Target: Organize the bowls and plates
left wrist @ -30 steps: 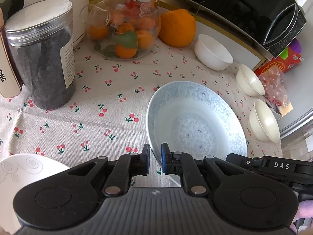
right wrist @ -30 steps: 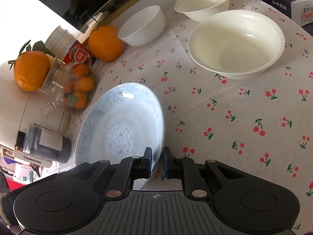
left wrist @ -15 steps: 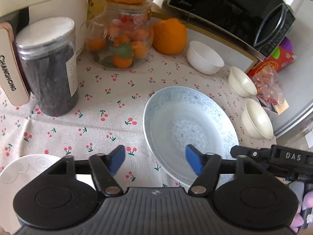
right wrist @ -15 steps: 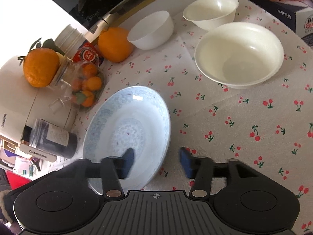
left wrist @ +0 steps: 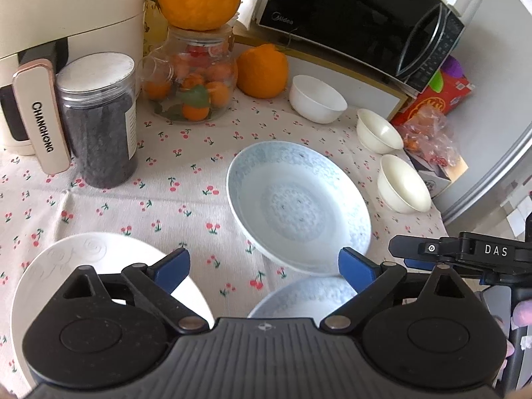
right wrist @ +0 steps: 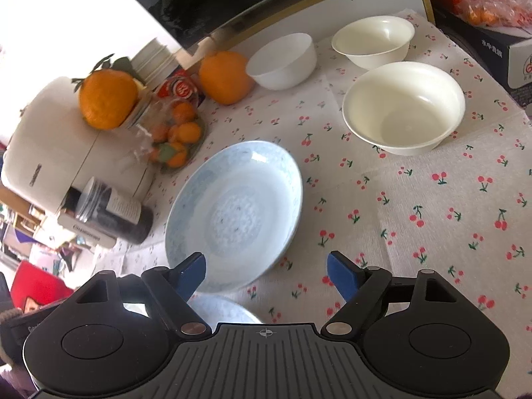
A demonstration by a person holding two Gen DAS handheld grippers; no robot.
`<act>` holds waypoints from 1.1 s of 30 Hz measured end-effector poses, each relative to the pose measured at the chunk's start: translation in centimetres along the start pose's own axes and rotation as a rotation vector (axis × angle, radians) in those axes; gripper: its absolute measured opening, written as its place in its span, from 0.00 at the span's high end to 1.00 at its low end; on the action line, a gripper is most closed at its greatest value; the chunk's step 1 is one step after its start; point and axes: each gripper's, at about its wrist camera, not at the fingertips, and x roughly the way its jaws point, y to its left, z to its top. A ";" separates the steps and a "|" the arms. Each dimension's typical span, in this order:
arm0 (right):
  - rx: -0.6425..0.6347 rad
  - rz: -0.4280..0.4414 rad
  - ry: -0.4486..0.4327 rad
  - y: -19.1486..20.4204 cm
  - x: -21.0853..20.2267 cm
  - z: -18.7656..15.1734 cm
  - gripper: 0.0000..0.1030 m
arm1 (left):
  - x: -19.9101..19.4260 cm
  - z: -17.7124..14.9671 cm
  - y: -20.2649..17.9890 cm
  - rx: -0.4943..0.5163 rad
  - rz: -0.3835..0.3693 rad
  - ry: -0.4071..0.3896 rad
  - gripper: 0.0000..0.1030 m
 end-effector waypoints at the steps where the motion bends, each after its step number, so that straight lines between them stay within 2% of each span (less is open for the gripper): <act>1: -0.008 0.001 0.001 0.1 -0.3 -0.2 0.19 | -0.3 -0.2 0.0 0.004 -0.001 0.002 0.06; 11: -0.041 0.010 0.021 0.6 -2.1 -1.7 0.19 | -2.1 -2.5 -0.4 0.026 -0.040 0.058 0.04; 19: -0.017 -0.015 0.075 0.4 -1.9 -2.5 0.19 | -2.6 -4.2 -0.4 0.034 -0.083 0.130 0.05; 26: 0.003 -0.007 0.124 0.4 -1.4 -3.3 0.19 | -2.3 -5.1 -0.3 -0.004 -0.150 0.206 0.14; 33: 0.028 -0.002 0.176 0.2 -0.4 -4.1 0.19 | -1.7 -5.8 0.2 -0.056 -0.180 0.260 0.25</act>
